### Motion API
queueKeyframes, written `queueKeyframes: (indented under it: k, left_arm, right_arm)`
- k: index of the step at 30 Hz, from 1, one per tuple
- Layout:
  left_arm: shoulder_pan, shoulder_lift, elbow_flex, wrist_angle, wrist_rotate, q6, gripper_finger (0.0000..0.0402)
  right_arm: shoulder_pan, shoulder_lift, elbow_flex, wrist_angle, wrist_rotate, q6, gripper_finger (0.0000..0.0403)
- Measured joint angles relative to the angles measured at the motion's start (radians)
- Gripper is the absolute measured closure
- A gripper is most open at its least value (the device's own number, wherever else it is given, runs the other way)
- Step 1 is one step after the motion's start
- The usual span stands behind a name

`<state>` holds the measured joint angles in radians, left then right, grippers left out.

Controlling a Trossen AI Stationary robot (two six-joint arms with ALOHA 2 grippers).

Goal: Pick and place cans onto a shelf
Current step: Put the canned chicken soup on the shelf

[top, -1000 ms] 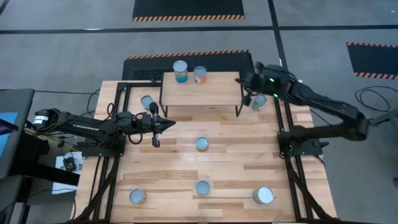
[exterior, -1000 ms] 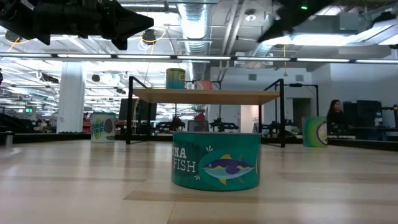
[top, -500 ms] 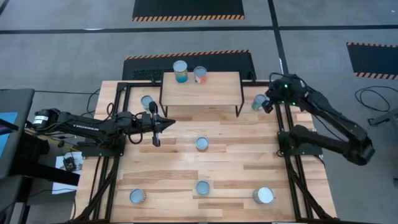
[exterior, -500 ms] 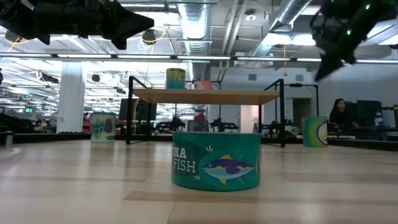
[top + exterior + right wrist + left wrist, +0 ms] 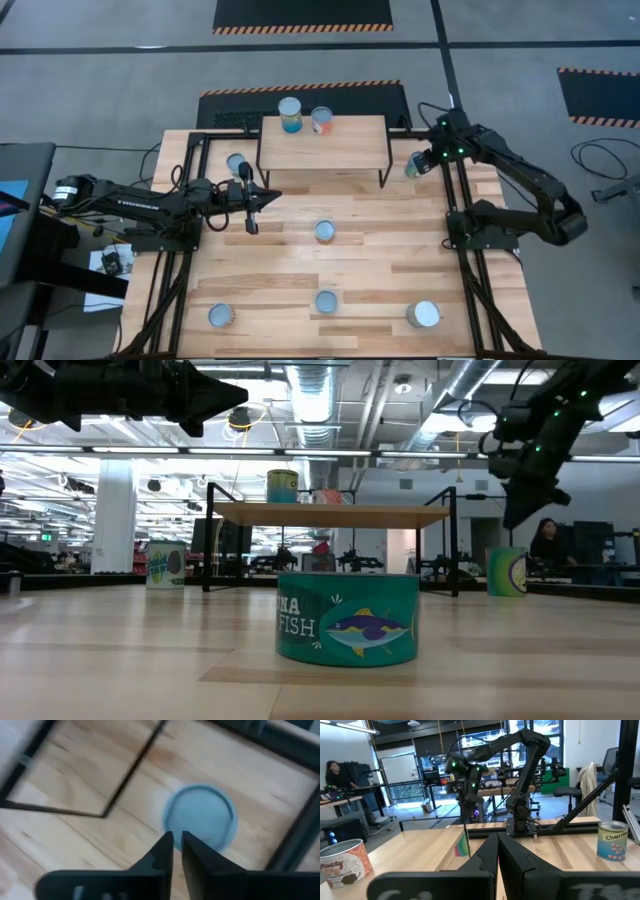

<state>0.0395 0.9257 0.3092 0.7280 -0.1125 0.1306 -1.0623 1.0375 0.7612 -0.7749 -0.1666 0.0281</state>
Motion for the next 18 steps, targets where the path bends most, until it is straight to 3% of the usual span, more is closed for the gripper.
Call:
queueKeyframes:
  k: [10,18]
  left_arm:
    - [0.0,0.0,0.0,0.0,0.0,0.0,0.04]
    - [0.0,0.0,0.0,-0.001,0.0,0.0,0.04]
  right_arm:
    - [0.117,0.093,0.002,0.023,0.081,-0.081,0.0245]
    - [0.187,0.16,0.002,0.064,0.221,-0.093,0.0233]
